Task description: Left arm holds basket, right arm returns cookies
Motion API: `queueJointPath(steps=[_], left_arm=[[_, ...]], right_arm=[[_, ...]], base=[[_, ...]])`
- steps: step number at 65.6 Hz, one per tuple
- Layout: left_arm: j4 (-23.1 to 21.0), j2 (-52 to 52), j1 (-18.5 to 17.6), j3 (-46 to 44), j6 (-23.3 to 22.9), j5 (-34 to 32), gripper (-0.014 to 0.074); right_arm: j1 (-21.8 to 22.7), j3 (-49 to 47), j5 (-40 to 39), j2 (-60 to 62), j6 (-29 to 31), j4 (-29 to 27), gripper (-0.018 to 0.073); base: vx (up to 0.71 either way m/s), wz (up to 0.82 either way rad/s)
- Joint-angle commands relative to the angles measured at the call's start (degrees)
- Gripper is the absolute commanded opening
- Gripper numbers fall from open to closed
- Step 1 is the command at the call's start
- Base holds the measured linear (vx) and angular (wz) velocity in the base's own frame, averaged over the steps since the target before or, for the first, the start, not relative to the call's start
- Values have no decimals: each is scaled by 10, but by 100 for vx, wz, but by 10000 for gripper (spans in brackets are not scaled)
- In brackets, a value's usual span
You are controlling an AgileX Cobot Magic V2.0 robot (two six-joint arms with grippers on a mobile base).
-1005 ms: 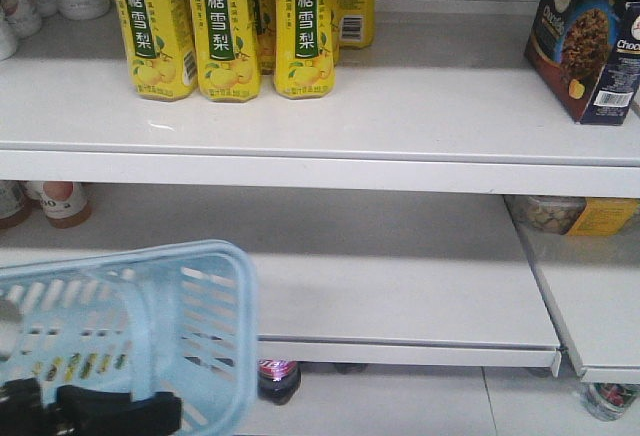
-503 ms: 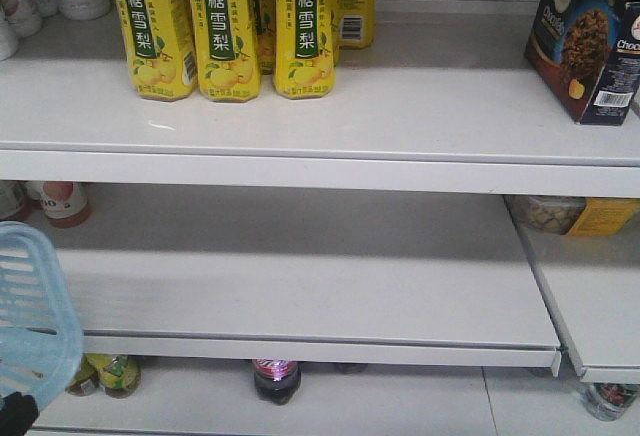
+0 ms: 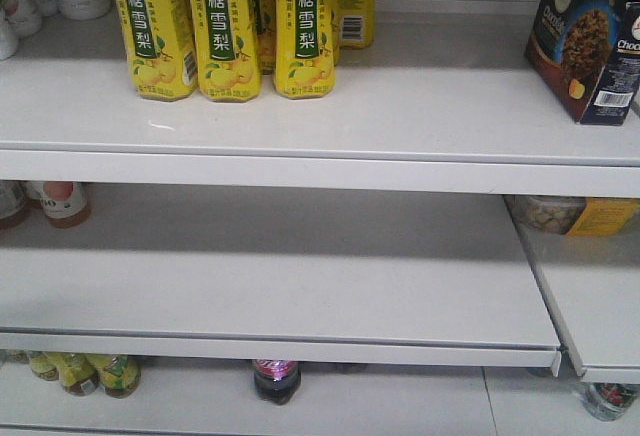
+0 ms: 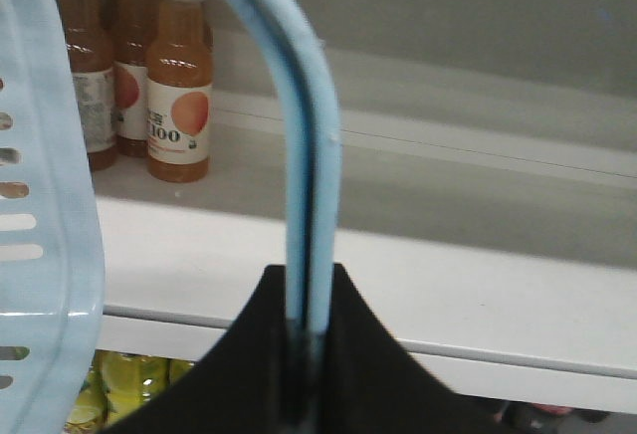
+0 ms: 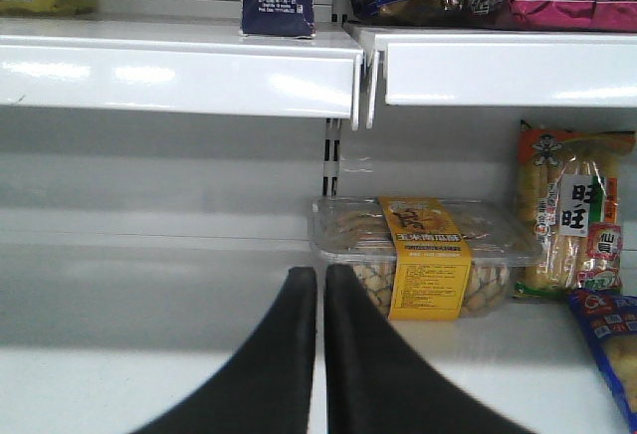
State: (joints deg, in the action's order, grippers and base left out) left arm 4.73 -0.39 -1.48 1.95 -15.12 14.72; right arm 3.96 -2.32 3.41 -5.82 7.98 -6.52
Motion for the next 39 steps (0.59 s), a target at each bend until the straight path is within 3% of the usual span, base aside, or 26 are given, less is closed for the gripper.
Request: queueJointPath(steps=[1, 6, 39], left_arm=[[-19, -11, 14, -17, 75, -64, -3], [-23, -11, 17, -17, 99, -68, -3], [-32, -11, 16, -16, 93, -116, -3]], right_arm=[[3, -16, -43, -5, 1, 2, -11], [3, -16, -43, -5, 1, 2, -11], [3, -16, -42, -5, 1, 2, -11]], base=[[0, 0], [0, 0], [0, 0]])
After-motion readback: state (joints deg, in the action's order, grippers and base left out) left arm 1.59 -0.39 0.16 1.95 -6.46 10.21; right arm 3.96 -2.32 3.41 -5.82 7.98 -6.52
